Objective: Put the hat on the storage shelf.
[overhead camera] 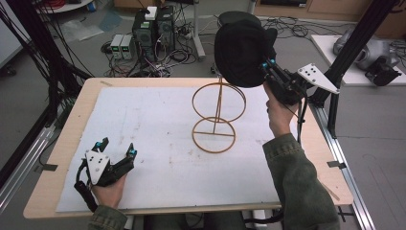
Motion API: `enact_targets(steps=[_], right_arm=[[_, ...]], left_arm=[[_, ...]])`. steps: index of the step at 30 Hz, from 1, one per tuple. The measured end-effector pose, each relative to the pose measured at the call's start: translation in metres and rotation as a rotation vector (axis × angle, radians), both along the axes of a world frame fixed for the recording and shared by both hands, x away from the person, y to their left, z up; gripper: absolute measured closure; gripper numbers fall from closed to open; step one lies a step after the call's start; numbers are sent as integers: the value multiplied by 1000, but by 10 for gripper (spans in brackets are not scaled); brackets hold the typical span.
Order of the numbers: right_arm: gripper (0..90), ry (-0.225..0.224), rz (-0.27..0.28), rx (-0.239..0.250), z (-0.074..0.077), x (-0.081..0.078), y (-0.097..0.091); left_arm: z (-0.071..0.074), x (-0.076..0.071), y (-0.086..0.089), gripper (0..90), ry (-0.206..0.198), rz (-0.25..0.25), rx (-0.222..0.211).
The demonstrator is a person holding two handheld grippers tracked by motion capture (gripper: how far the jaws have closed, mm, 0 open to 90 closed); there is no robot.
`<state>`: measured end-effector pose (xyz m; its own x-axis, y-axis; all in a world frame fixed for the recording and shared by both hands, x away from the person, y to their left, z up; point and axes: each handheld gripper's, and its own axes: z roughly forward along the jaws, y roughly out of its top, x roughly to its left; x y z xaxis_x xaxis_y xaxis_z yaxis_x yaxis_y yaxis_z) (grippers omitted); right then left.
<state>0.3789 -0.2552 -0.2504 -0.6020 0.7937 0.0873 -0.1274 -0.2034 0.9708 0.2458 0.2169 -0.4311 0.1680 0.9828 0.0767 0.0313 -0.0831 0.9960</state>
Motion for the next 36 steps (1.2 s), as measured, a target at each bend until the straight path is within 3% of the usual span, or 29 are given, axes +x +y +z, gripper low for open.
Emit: enact_targets(steps=[2,3,7,12,16,20,25,29,36], right_arm=[[882,-3,15,-7,1,-2,3],[882,-8,57,-22,2,-6,8],[882,-13,122,-69,2,-11,17],[882,1,168,-102,1,-11,21],[882,51,221,-174,-2,-7,26],[882,91,272,-207,-4,-6,31],[882,122,292,-253,-3,-9,35],[881,150,273,-280,-4,-10,33],[880,202,283,-295,-5,-8,28]], left_arm=[[0,0,0,184,-1,0,2],[0,0,0,184,-1,1,2],[0,1,0,186,10,9,7],[0,1,1,186,12,16,1],[-1,2,1,186,14,17,-2],[-1,2,-1,187,17,17,-1],[0,2,-2,186,15,12,1],[0,1,-1,186,17,13,3],[0,2,0,190,23,12,1]])
